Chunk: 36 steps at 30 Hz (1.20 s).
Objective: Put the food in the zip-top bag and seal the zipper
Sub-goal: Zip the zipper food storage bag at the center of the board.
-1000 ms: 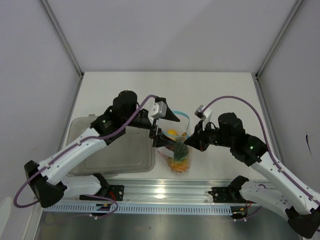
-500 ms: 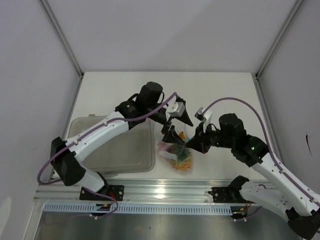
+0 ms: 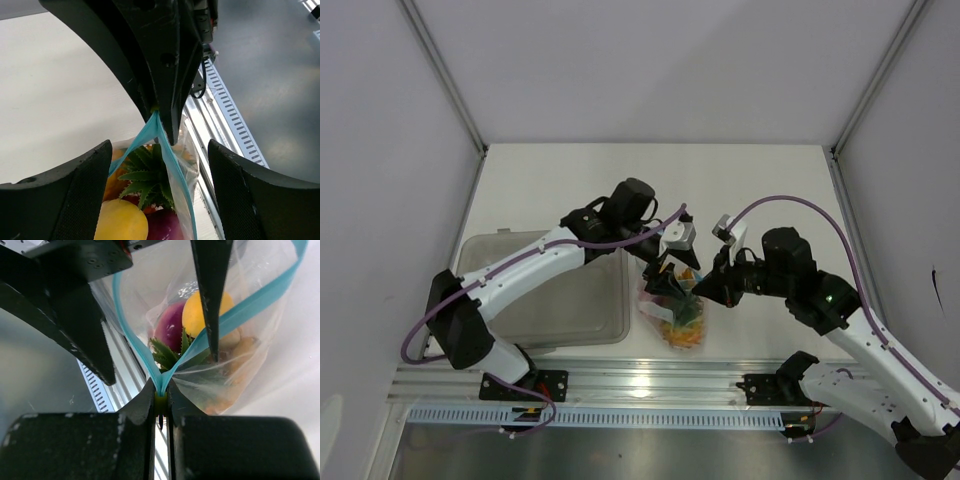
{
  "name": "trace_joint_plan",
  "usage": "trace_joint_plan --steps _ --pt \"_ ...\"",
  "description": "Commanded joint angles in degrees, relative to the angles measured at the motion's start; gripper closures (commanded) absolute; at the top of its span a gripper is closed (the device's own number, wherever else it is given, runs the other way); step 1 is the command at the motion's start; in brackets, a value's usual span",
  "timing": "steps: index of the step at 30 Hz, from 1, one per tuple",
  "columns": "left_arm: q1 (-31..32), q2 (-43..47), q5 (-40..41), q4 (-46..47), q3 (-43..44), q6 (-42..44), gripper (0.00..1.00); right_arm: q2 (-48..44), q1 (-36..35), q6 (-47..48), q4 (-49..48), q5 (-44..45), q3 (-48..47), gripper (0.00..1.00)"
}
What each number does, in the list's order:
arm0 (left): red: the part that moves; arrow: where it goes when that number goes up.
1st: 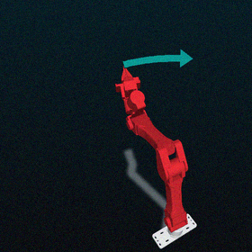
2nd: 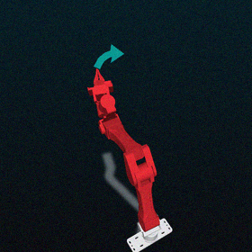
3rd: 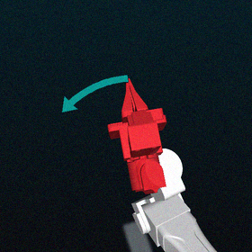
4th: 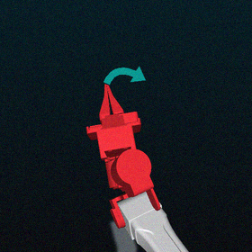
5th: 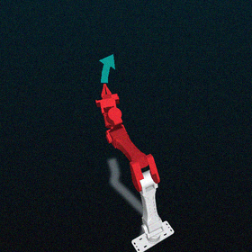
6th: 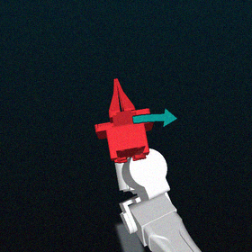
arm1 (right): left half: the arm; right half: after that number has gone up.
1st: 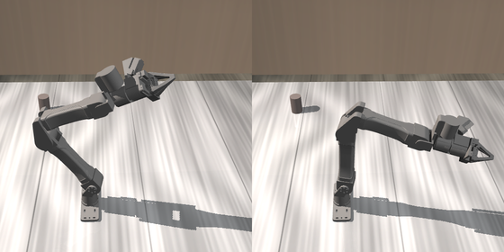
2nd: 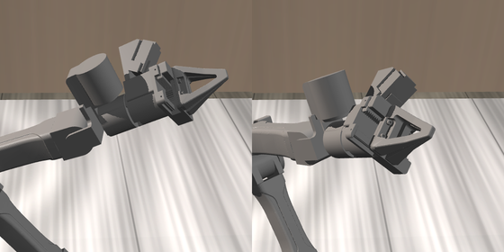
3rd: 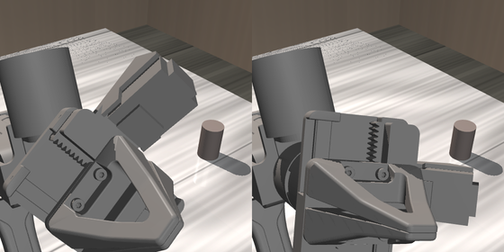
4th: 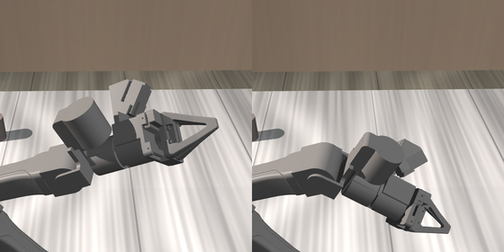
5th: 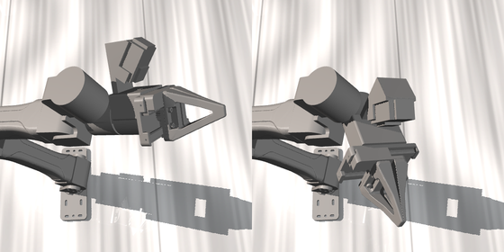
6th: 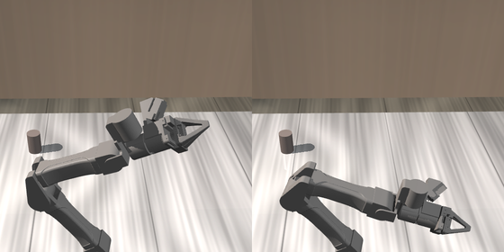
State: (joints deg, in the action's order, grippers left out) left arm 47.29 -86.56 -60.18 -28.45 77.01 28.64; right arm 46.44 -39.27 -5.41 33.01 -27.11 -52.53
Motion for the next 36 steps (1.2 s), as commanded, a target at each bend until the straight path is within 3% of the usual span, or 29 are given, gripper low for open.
trace_joint_plan --steps 1,6,9,11,12,14,16,17,18,19,20,22,23,28,32,36 --pt "0.8 -0.9 2.5 -1.0 1.1 3.6 0.21 0.1 0.2 0.8 -1.6 -2.1 -3.3 1.00" --pt "0.7 -3.9 5.5 -5.8 5.2 4.2 0.43 0.2 0.2 1.2 -1.0 -2.2 -3.8 1.00" --pt "0.7 -4.1 7.3 -5.6 5.7 3.6 0.52 0.5 0.2 1.3 -0.7 -2.5 -4.1 1.00" --pt "0.7 -3.2 8.9 -4.0 5.3 1.7 0.53 0.8 0.2 1.4 -0.2 -2.2 -4.2 1.00" --pt "0.6 -2.9 9.3 -3.8 5.3 1.4 0.62 0.8 0.2 1.4 -0.1 -2.0 -4.2 1.00" --pt "0.6 -2.1 10.5 -3.8 5.4 0.4 0.67 0.9 0.2 1.5 0.5 -1.6 -4.4 1.00" --pt "0.4 -1.3 13.8 -3.6 5.6 -1.3 0.83 0.7 0.2 1.5 0.7 -0.6 -4.7 1.00" --pt "0.3 -1.2 13.8 -3.6 5.3 -1.8 0.83 0.7 0.2 1.4 1.0 -0.1 -4.9 1.00" --pt "0.3 -1.0 15.3 -3.5 5.3 -2.6 0.96 0.8 0.2 1.4 1.1 0.5 -4.9 1.00" --pt "0.1 -0.5 17.1 -2.4 5.3 -5.6 0.99 0.9 0.2 1.2 1.6 1.1 -5.4 0.96" --pt "-0.3 -0.2 18.5 -2.3 5.1 -6.7 0.99 1.5 0.2 0.9 1.9 2.3 -5.6 0.79" --pt "-0.8 0.6 19.6 -1.6 4.2 -11.4 0.99 1.8 0.2 0.6 2.6 3.6 -6.2 0.57" --pt "-1.5 1.7 20.6 0.1 3.7 -13.2 0.99 2.0 0.2 0.3 2.7 4.5 -6.2 0.53" --pt "-2.6 6.1 22.3 3.0 -0.1 -22.2 1.00 0.1 0.9 -3.2 0.2 12.2 -4.2 0.44" --pt "-2.6 8.4 20.9 2.3 -1.9 -24.2 0.99 -1.3 1.5 -5.7 -4.4 15.5 -1.5 0.41" --pt "-2.8 9.6 20.7 3.2 -3.5 -26.5 0.99 -0.4 1.7 -6.9 -12.9 14.1 2.9 0.39"
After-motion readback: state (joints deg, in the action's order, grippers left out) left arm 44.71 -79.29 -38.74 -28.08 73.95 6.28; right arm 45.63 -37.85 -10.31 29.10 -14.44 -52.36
